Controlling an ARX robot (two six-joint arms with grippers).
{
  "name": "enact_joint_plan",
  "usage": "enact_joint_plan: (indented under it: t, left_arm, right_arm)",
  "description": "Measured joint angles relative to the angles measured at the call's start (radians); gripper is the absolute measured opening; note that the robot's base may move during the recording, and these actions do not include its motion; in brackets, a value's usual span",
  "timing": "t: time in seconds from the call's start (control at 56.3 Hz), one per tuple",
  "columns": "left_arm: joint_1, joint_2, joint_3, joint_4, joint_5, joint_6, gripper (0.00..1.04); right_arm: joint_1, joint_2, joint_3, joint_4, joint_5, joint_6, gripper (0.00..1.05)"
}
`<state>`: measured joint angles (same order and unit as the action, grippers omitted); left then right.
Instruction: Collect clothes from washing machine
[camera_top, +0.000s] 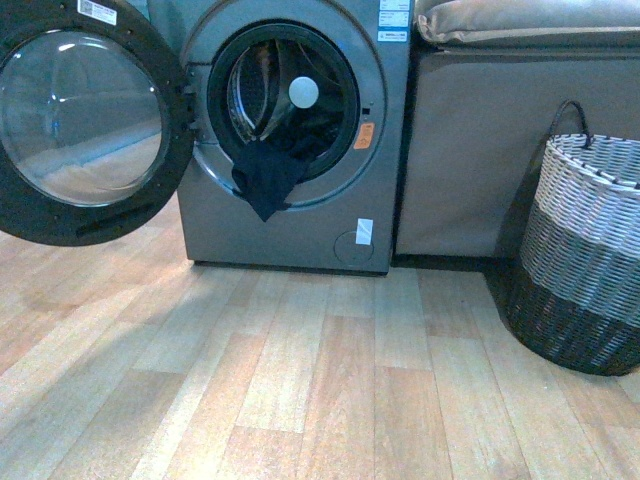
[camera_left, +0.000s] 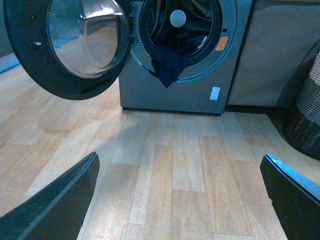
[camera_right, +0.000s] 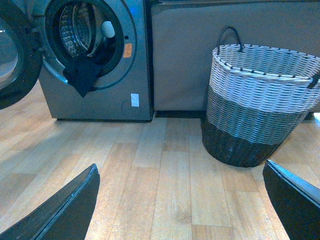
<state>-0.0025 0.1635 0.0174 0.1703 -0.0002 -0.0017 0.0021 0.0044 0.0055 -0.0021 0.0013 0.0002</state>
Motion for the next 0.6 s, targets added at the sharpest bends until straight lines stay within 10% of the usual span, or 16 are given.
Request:
enact_joint_plan:
  t: [0.604]
  left_arm:
    - [0.0, 0.0, 0.0, 0.0, 0.0, 0.0, 0.98]
  right_arm:
    - [0.0, 0.0, 0.0, 0.0, 0.0, 0.0, 0.97]
